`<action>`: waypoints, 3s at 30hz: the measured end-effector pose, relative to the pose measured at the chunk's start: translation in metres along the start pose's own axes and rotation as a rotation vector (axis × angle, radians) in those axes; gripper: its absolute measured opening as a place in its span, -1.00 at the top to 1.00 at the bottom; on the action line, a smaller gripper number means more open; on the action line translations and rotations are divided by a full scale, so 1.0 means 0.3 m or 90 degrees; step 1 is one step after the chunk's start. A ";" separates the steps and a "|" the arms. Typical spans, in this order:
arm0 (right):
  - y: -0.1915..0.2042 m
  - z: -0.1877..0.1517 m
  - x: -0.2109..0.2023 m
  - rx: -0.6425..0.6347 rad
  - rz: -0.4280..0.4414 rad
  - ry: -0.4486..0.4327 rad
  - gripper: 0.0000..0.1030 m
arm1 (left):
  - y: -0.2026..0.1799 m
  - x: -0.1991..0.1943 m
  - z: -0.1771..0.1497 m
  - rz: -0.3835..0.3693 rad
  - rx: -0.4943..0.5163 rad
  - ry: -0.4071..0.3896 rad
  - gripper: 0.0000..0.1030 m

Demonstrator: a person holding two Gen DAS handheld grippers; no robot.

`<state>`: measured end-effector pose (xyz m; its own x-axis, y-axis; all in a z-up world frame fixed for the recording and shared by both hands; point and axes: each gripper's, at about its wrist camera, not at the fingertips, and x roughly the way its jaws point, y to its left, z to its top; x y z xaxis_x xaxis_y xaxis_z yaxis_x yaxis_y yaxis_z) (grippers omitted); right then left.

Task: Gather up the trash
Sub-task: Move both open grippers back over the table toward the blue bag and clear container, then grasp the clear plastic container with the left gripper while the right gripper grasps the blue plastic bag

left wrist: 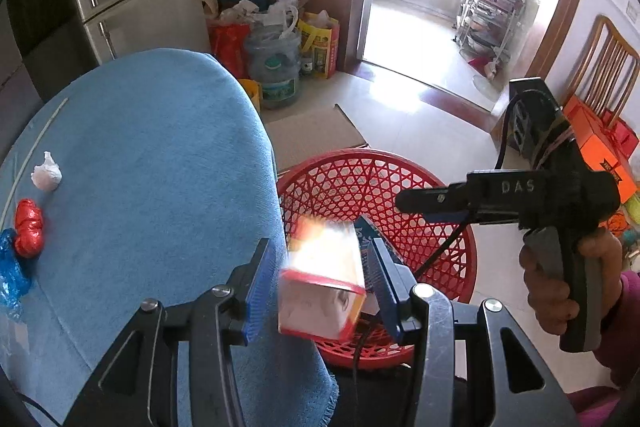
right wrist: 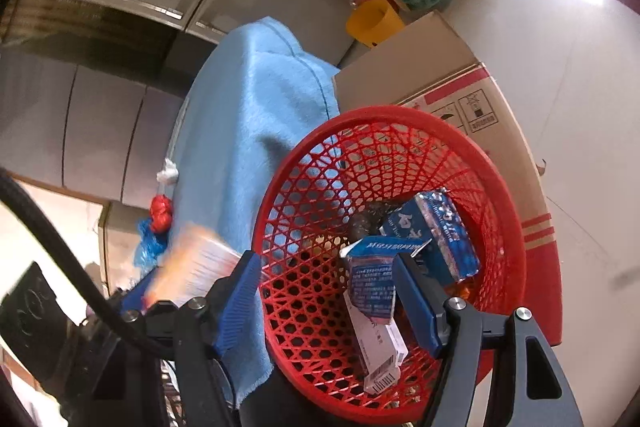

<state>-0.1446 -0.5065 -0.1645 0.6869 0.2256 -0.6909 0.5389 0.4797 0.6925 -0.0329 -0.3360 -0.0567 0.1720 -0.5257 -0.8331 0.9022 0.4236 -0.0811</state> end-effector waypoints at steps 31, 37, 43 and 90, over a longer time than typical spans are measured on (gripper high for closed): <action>0.484 -0.006 0.022 -0.214 0.101 -0.006 -0.39 | 0.594 -0.412 -0.472 0.253 -0.329 -0.068 -0.18; 0.707 -0.033 0.145 -0.291 0.126 0.032 -0.39 | 0.691 -0.447 -0.518 0.283 -0.380 -0.073 -0.18; 0.893 -0.058 0.279 -0.348 0.131 0.069 -0.39 | 0.785 -0.465 -0.506 0.289 -0.418 -0.090 -0.26; 1.093 -0.130 0.620 -0.399 0.100 0.157 -0.39 | 1.276 -0.212 -0.482 0.163 -0.763 0.007 -0.31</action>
<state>0.1408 -0.2742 -0.0741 0.5628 0.4829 -0.6709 0.0083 0.8083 0.5887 0.2442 -0.0336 -0.1140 0.2829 -0.3239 -0.9028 -0.0935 0.9275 -0.3620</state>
